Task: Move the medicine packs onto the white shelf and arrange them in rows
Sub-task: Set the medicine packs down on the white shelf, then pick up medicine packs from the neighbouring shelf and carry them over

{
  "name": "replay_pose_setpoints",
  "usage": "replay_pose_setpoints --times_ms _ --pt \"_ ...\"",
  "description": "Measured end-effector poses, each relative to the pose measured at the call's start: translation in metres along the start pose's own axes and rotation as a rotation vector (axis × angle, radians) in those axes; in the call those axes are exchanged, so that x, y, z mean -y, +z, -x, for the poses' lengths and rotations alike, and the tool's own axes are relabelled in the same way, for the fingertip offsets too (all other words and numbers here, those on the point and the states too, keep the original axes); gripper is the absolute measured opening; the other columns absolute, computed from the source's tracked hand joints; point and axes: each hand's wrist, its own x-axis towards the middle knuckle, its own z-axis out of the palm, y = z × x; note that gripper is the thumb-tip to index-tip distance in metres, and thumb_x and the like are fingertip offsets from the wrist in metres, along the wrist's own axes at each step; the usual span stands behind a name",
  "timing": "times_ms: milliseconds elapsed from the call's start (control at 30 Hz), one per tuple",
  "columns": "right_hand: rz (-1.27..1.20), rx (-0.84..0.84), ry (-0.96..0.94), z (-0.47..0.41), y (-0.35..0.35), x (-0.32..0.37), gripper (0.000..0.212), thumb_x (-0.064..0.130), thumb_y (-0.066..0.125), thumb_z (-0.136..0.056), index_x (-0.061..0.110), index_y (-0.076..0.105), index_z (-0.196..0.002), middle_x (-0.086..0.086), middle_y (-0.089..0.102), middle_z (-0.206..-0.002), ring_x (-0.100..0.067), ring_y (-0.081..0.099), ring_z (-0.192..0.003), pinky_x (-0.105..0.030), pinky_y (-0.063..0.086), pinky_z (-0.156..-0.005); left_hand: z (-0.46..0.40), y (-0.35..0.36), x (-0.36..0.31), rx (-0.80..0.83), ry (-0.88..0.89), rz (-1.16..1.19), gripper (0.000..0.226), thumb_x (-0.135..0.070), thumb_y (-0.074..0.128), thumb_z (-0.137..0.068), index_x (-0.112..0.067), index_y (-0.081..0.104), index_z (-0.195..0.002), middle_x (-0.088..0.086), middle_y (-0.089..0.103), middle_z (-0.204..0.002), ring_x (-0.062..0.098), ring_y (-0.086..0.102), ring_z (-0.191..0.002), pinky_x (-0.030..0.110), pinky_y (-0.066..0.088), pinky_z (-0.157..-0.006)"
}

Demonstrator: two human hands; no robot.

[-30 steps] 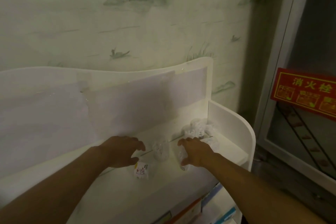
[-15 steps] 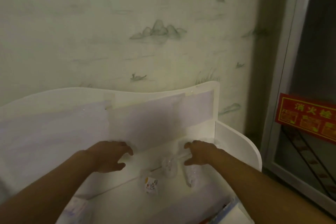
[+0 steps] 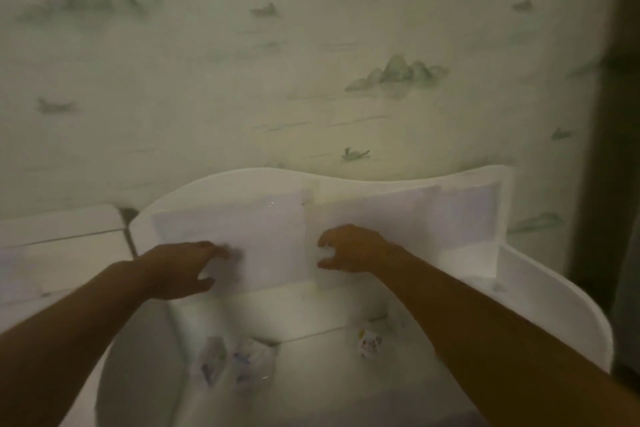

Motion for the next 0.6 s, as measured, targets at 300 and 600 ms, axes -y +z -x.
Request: replay_pose_setpoints --times_ms 300,600 --pt "-0.024 -0.088 -0.16 -0.009 -0.003 0.16 0.053 0.049 0.062 -0.087 0.028 0.048 -0.134 0.001 0.054 -0.135 -0.02 0.049 -0.125 -0.038 0.042 -0.103 0.105 0.023 0.099 -0.046 -0.11 0.098 0.06 -0.055 0.048 -0.091 -0.034 0.03 -0.144 -0.008 0.036 -0.15 0.014 0.044 -0.13 0.031 0.039 -0.104" --pt "-0.036 -0.07 -0.274 -0.026 0.028 0.34 0.054 0.045 0.062 -0.089 0.023 0.048 -0.136 -0.002 0.052 -0.138 -0.021 0.05 -0.123 -0.036 0.041 -0.103 0.235 0.07 0.229 -0.14 -0.243 0.181 0.067 -0.058 0.045 -0.091 -0.029 0.023 -0.148 -0.004 0.033 -0.153 0.016 0.048 -0.127 0.033 0.041 -0.103"
